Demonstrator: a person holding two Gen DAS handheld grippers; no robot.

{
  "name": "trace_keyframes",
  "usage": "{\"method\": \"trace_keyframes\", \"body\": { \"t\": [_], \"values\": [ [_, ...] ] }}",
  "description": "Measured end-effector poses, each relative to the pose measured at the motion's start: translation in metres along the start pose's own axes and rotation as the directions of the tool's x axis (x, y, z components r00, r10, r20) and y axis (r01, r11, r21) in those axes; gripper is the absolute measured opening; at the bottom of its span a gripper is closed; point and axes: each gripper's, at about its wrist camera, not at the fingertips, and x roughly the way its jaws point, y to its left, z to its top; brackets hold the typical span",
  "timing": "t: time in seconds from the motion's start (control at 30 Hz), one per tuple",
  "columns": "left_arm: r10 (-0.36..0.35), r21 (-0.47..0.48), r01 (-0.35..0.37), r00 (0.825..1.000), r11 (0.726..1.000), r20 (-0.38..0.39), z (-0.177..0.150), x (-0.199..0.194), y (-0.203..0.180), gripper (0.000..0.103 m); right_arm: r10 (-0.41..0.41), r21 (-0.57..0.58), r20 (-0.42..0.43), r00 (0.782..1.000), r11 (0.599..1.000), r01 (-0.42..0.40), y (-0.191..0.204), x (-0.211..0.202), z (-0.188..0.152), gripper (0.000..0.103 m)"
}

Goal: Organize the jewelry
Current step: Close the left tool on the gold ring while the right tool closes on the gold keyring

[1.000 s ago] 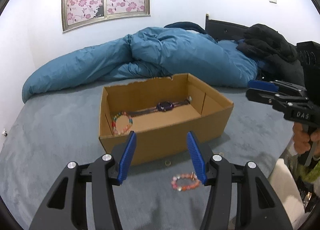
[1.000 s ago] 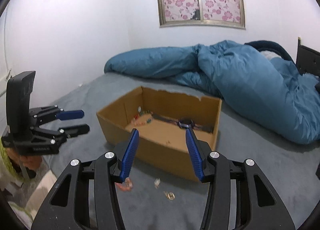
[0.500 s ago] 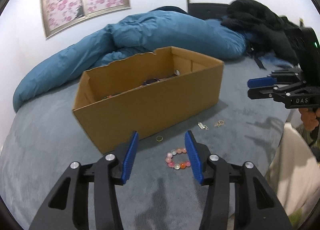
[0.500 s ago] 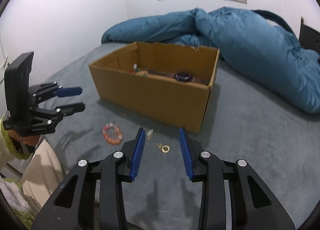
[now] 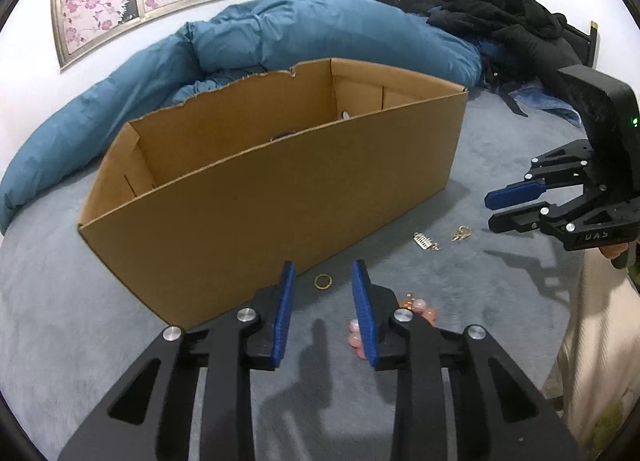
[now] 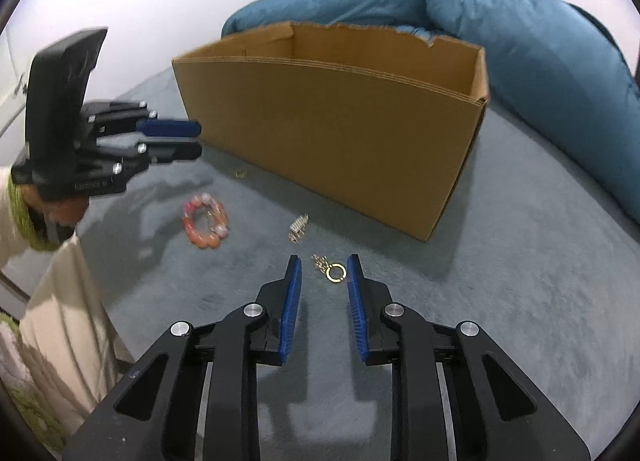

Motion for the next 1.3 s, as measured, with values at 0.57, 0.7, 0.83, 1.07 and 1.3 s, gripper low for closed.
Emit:
{"method": "trace_keyframes", "body": {
  "t": [0.57, 0.7, 0.83, 1.07, 1.3],
  "values": [
    [-0.042, 0.032, 0.043, 0.998, 0.999, -0.052, 0.001, 0.032, 0.009, 0.028, 0.053, -0.14, -0.13, 0.99, 0.988, -0.071, -0.008, 0.044, 0.008, 0.018],
    [-0.047, 0.027, 0.049, 0.998, 0.998, -0.052, 0.001, 0.033, 0.01, 0.028, 0.088, -0.113, -0.133, 0.987, 0.988, -0.104, -0.015, 0.041, 0.009, 0.01],
    [-0.047, 0.031, 0.048, 0.997, 0.998, -0.054, 0.001, 0.034, 0.009, 0.028, 0.091, -0.106, -0.129, 0.987, 0.989, -0.105, -0.018, 0.037, 0.008, 0.01],
    [-0.049, 0.03, 0.051, 0.997, 0.998, -0.058, 0.0, 0.035, 0.01, 0.028, 0.088, -0.068, -0.123, 0.989, 0.993, -0.097, -0.018, 0.022, -0.002, 0.01],
    [-0.057, 0.045, 0.061, 0.995, 0.997, -0.083, 0.0, 0.045, 0.007, 0.028, 0.09, -0.048, -0.113, 0.99, 0.994, -0.096, -0.019, 0.019, -0.01, 0.01]
  ]
}}
